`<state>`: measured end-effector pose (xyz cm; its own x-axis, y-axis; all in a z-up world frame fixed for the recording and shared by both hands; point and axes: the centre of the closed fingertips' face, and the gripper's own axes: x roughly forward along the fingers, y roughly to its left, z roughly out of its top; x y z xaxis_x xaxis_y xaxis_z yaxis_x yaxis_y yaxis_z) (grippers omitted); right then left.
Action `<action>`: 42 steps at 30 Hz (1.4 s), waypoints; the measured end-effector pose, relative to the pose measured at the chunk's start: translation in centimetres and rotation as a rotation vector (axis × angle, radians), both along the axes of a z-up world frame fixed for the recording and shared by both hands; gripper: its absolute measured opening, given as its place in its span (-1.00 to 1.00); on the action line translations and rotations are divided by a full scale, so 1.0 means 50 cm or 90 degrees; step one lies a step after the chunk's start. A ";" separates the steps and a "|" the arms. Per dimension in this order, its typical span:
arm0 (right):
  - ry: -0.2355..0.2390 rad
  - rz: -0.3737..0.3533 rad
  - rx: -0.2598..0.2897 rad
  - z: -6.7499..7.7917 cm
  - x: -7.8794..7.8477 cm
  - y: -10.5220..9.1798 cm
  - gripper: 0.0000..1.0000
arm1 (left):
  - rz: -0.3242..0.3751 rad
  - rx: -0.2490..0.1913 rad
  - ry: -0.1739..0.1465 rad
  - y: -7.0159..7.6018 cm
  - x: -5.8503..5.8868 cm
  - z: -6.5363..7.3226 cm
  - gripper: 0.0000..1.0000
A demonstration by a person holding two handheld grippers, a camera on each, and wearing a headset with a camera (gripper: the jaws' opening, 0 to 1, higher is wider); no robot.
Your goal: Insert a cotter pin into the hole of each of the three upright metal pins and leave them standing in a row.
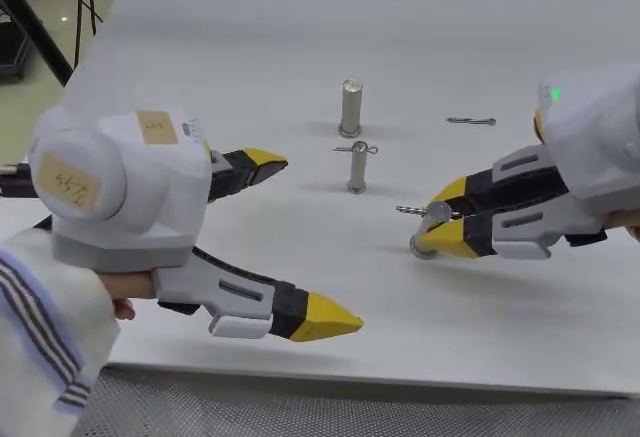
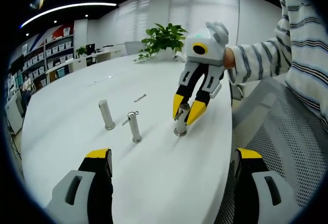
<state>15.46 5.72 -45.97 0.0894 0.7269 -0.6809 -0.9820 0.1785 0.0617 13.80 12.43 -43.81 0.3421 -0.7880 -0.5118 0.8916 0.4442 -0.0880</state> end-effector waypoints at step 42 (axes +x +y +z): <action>-0.063 0.031 -0.006 0.037 0.075 -0.043 -0.85 | 0.012 0.015 0.008 0.010 -0.005 0.002 0.97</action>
<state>19.19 3.58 -44.12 0.1218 0.7254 -0.6774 -0.9907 0.1310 -0.0378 13.56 12.92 -43.71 0.3502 -0.7691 -0.5346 0.8821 0.4628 -0.0880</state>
